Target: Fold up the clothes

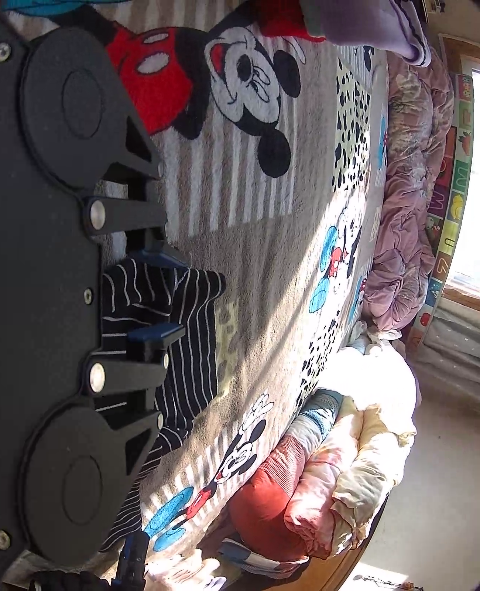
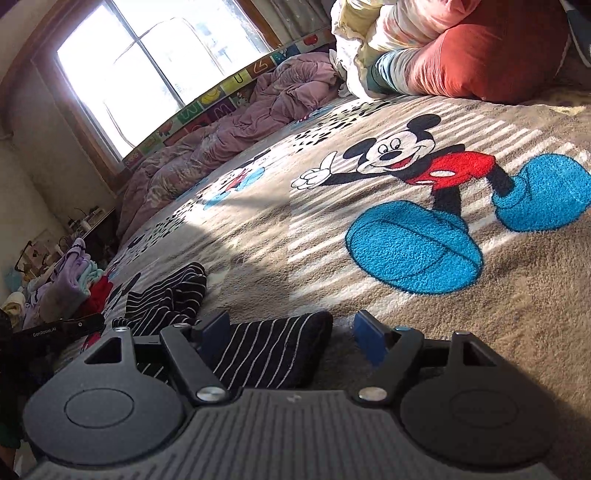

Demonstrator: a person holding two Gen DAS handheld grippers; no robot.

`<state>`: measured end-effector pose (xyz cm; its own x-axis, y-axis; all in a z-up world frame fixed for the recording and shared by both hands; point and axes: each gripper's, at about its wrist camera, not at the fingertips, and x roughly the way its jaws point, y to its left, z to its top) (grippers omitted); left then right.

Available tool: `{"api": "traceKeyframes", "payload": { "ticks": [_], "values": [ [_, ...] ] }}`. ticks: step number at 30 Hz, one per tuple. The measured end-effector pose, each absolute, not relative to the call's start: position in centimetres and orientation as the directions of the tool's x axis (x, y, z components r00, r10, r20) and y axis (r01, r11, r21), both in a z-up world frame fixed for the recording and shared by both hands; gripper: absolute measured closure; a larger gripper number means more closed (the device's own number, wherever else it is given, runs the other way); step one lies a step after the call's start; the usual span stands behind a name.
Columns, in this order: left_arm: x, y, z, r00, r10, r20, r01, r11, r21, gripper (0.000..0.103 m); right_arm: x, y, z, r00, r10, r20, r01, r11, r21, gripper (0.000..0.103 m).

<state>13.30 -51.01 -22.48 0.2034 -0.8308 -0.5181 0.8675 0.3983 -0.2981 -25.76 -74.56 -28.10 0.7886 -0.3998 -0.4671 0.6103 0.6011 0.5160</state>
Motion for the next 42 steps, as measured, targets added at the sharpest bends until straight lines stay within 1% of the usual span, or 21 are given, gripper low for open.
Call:
{"api": "traceKeyframes", "payload": {
  "ticks": [4, 7, 9, 10, 11, 12, 14, 16, 22, 24, 28, 30, 33, 36, 42],
  "values": [
    [12.9, -51.0, -22.4, 0.193, -0.838, -0.511, 0.874, 0.384, -0.299, 0.072, -24.9, -74.7, -28.5, 0.787, -0.379, -0.486, 0.604, 0.635, 0.483, 0.028],
    [12.5, -51.1, -22.5, 0.186, -0.838, -0.513, 0.883, 0.371, -0.287, 0.072, -24.5, -75.5, -28.8, 0.803, -0.346, -0.485, 0.580, 0.641, 0.503, 0.031],
    [12.5, -51.1, -22.6, 0.189, -0.836, -0.516, 0.884, 0.374, -0.282, 0.072, -24.9, -76.0, -29.0, 0.810, -0.341, -0.478, 0.576, 0.618, 0.535, 0.042],
    [12.7, -51.1, -22.6, 0.192, -0.834, -0.517, 0.881, 0.379, -0.284, 0.072, -25.2, -76.2, -29.1, 0.819, -0.324, -0.474, 0.564, 0.607, 0.560, 0.055],
    [12.8, -51.1, -22.6, 0.195, -0.833, -0.517, 0.877, 0.385, -0.289, 0.072, -25.3, -76.4, -29.2, 0.829, -0.304, -0.470, 0.549, 0.604, 0.578, 0.078],
    [12.9, -51.0, -22.6, 0.193, -0.835, -0.516, 0.873, 0.386, -0.299, 0.072, -25.2, -76.4, -29.3, 0.841, -0.272, -0.468, 0.527, 0.610, 0.592, 0.085],
    [13.0, -50.8, -22.4, 0.178, -0.842, -0.509, 0.871, 0.376, -0.317, 0.072, -24.8, -75.8, -29.0, 0.840, -0.276, -0.467, 0.525, 0.634, 0.568, 0.086],
    [13.1, -50.6, -22.1, 0.154, -0.854, -0.496, 0.868, 0.357, -0.345, 0.072, -24.8, -75.3, -28.2, 0.854, -0.283, -0.438, 0.504, 0.663, 0.554, 0.087],
    [14.5, -49.4, -22.1, 0.097, -0.874, -0.477, 0.811, 0.347, -0.471, 0.072, -26.0, -73.2, -23.8, 0.899, -0.328, -0.292, 0.437, 0.719, 0.540, 0.088],
    [15.1, -49.1, -22.5, 0.053, -0.881, -0.470, 0.776, 0.333, -0.536, 0.072, -26.1, -71.4, -21.7, 0.914, -0.322, -0.244, 0.404, 0.765, 0.502, 0.088],
    [16.5, -48.5, -23.5, -0.023, -0.903, -0.430, 0.669, 0.306, -0.678, 0.072, -25.1, -66.2, -17.5, 0.942, -0.268, -0.204, 0.326, 0.877, 0.353, 0.089],
    [16.8, -48.1, -23.6, -0.042, -0.914, -0.404, 0.631, 0.289, -0.720, 0.072, -24.2, -63.1, -16.1, 0.952, -0.231, -0.203, 0.282, 0.917, 0.282, 0.088],
    [17.3, -47.7, -24.0, -0.085, -0.927, -0.366, 0.567, 0.257, -0.783, 0.072, -23.0, -59.8, -15.3, 0.965, -0.167, -0.201, 0.217, 0.940, 0.261, 0.089],
    [18.0, -47.5, -24.7, -0.127, -0.934, -0.334, 0.493, 0.233, -0.838, 0.072, -21.3, -56.0, -15.1, 0.961, -0.143, -0.238, 0.190, 0.964, 0.185, 0.089],
    [18.4, -47.8, -25.9, -0.145, -0.929, -0.340, 0.416, 0.255, -0.873, 0.072, -18.6, -49.5, -16.2, 0.942, -0.099, -0.320, 0.135, 0.986, 0.094, 0.089]
  ]
}}
